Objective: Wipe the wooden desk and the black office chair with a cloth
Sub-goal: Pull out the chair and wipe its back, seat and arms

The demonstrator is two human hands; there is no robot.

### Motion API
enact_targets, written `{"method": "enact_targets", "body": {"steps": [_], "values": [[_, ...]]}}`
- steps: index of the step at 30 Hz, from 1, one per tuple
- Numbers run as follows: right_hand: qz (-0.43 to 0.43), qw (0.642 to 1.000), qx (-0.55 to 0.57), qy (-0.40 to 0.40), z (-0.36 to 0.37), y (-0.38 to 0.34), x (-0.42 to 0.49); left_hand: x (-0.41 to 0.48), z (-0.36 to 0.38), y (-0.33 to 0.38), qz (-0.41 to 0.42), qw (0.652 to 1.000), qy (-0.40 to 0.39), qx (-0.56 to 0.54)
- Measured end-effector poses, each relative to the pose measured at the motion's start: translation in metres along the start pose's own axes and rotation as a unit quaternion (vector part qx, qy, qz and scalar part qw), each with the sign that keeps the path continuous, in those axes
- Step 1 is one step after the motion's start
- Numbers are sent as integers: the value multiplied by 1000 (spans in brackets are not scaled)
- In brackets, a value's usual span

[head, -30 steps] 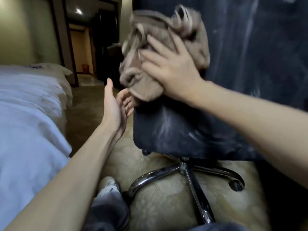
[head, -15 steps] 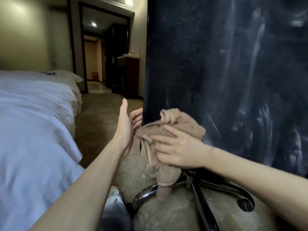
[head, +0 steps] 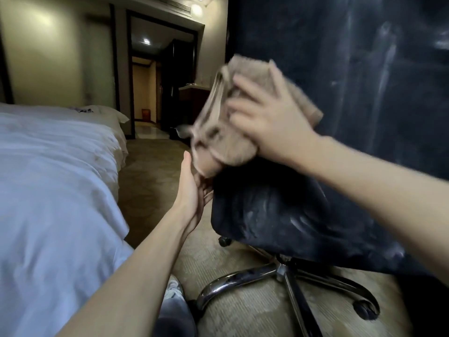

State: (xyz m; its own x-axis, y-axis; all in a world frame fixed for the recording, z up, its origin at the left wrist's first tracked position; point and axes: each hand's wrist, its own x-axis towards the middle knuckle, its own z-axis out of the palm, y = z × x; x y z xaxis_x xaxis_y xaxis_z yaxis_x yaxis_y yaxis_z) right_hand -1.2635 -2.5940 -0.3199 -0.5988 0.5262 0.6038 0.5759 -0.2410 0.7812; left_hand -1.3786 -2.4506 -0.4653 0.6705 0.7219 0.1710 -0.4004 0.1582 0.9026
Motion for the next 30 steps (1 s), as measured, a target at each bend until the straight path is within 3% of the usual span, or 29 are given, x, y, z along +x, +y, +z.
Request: {"method": "enact_targets", "body": {"steps": [6, 11, 15, 20, 22, 25, 28, 30], "values": [[26, 990, 133, -22, 35, -108, -85, -13, 0, 4, -48, 996, -64, -50], [41, 982, 180, -39, 39, -155, -124, -14, -2, 5, -66, 997, -25, -37], [-41, 983, 173, -53, 41, -164, -148, -11, -1, 4, -54, 998, 10, -23], [-172, 974, 121, -84, 26, -134, -149, -12, 4, 2, -29, 999, 22, 33], [-131, 982, 134, -29, 13, -106, -125, -13, 4, 2, -37, 999, 9, 25], [-5, 986, 165, 39, -7, -46, -72, -15, 6, 2, -15, 1000, 4, 22], [-6, 988, -49, 147, -28, 11, -27, -14, 12, 2, -9, 1000, 17, 1], [7, 978, -129, 162, -38, 33, -9, -14, 13, 0, -13, 1000, 7, 5]]}}
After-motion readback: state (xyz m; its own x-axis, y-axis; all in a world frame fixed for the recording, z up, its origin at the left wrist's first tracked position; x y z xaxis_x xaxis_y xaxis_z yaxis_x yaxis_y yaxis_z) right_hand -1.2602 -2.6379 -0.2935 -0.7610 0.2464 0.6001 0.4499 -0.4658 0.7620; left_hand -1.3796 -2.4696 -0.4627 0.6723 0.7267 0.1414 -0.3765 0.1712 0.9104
